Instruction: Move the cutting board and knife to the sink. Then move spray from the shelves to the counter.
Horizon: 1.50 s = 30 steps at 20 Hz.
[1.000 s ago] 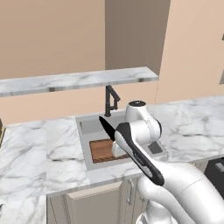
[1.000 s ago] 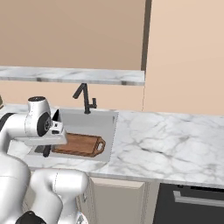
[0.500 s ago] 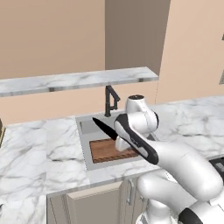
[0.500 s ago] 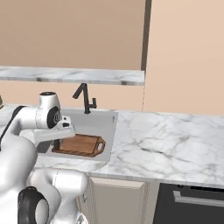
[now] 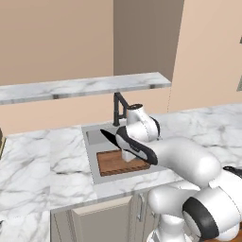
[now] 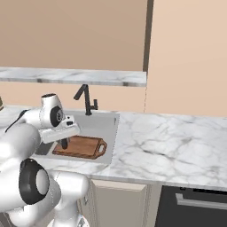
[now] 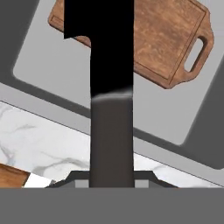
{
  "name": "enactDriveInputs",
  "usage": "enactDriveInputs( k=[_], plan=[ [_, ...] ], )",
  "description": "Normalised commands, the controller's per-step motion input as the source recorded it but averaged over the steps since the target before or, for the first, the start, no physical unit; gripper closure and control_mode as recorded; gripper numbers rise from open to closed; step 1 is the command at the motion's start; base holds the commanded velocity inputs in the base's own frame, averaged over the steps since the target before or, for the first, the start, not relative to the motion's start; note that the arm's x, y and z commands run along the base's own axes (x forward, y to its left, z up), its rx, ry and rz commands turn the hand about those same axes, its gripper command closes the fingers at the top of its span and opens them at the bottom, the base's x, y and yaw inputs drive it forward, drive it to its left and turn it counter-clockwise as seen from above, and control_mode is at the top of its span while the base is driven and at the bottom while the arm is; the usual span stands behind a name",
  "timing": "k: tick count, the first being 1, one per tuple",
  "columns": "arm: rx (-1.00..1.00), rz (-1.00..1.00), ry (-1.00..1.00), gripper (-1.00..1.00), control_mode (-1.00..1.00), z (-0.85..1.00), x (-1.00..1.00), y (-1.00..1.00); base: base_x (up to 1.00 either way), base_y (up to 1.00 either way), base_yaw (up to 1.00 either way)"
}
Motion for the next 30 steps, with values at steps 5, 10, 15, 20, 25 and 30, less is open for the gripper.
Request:
enactDriveInputs(
  k=[5, 10, 15, 20, 25, 30],
  plan=[
    [0.00, 0.11, 0.01, 1.00, -1.00, -0.14, 0.43, -0.20, 0.00, 0.00, 0.00],
    [0.00, 0.18, 0.00, 1.00, -1.00, -0.18, 0.33, -0.28, 0.00, 0.00, 0.00],
    [0.00, 0.13, 0.02, 1.00, -1.00, -0.20, 0.35, -0.17, 0.00, 0.00, 0.00],
    [0.00, 0.02, 0.00, 1.00, -1.00, -0.19, 0.39, -0.05, 0.00, 0.00, 0.00],
    [0.00, 0.02, 0.01, 1.00, -1.00, -0.26, 0.38, -0.05, 0.00, 0.00, 0.00],
    [0.00, 0.09, 0.06, 1.00, -1.00, -0.29, 0.36, -0.03, 0.00, 0.00, 0.00]
  ],
)
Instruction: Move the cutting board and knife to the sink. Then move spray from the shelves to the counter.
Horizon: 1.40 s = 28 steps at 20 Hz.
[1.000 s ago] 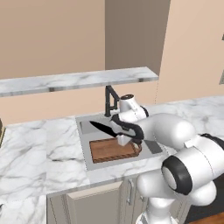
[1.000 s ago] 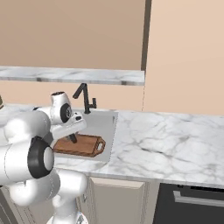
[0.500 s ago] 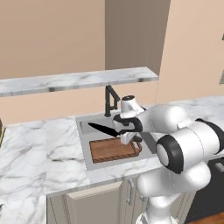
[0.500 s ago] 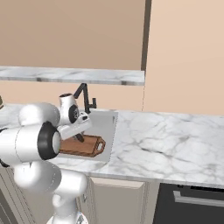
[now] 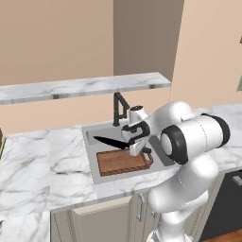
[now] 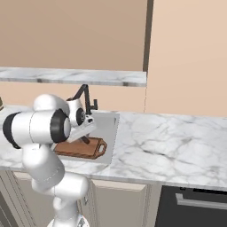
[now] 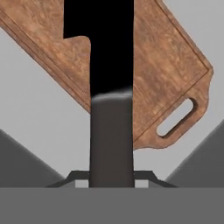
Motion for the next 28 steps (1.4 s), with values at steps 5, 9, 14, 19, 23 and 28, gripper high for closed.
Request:
enactDriveInputs(
  k=[5, 9, 14, 19, 23, 28],
  plan=[
    [0.00, 0.12, 0.09, 1.00, -1.00, -0.27, 0.34, -0.01, 0.00, 0.00, 0.00],
    [0.00, 0.09, 0.12, 1.00, -1.00, -0.29, 0.44, 0.00, 0.00, 0.00, 0.00],
    [0.00, 0.03, 0.00, 1.00, -1.00, -0.32, 0.29, 0.00, 0.00, 0.00, 0.00],
    [0.03, 0.00, 0.00, 1.00, -1.00, -0.31, 0.16, 0.00, 0.00, 0.00, 0.00],
    [0.05, 0.00, 0.00, 1.00, -1.00, -0.27, 0.24, 0.00, 0.00, 0.00, 0.00],
    [0.05, 0.00, -0.02, 1.00, -1.00, -0.29, 0.14, 0.00, 0.00, 0.00, 0.00]
  ],
)
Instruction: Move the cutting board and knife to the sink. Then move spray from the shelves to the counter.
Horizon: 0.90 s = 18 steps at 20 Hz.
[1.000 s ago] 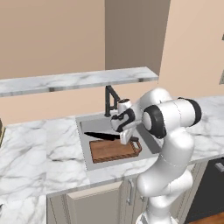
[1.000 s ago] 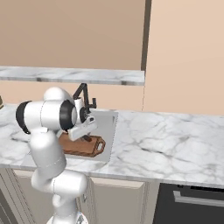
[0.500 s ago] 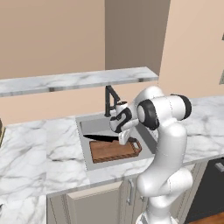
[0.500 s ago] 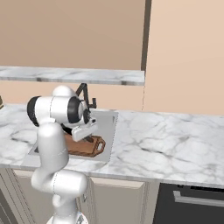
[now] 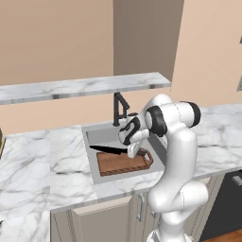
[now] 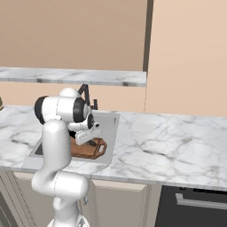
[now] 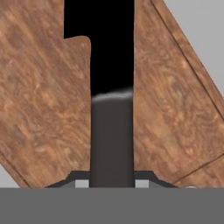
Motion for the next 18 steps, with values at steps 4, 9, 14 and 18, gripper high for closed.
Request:
enactDriveInputs(
  k=[4, 9, 14, 18],
  plan=[
    [0.05, 0.00, 0.00, 1.00, -1.00, -0.27, 0.05, -0.05, 0.00, 0.00, 0.00],
    [0.04, 0.00, 0.00, 1.00, -1.00, -0.27, 0.03, -0.08, 0.00, 0.00, 0.00],
    [0.04, 0.00, 0.00, 1.00, -1.00, -0.26, 0.01, -0.08, 0.00, 0.00, 0.00],
    [0.02, 0.00, 0.00, 1.00, -1.00, -0.29, 0.00, -0.08, 0.00, 0.00, 0.00]
  ],
)
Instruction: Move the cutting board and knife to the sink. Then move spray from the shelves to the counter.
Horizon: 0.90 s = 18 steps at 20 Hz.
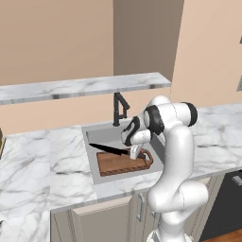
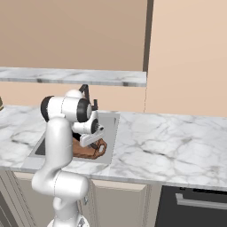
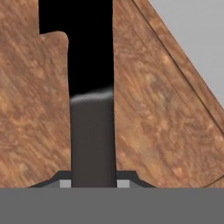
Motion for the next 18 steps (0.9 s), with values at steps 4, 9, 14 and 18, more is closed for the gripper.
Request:
enactDriveInputs(
  k=[4, 9, 14, 18],
  plan=[
    [0.00, 0.00, 0.00, 1.00, -1.00, -0.30, 0.00, -0.17, 0.00, 0.00, 0.00],
    [0.00, 0.00, 0.00, 1.00, -1.00, -0.36, 0.00, -0.19, 0.00, 0.00, 0.00],
    [0.00, 0.00, 0.00, 1.00, -1.00, -0.32, 0.00, -0.14, 0.00, 0.00, 0.00],
    [0.01, -0.01, 0.00, -1.00, -1.00, -0.30, 0.00, -0.06, 0.00, 0.00, 0.00]
  ],
)
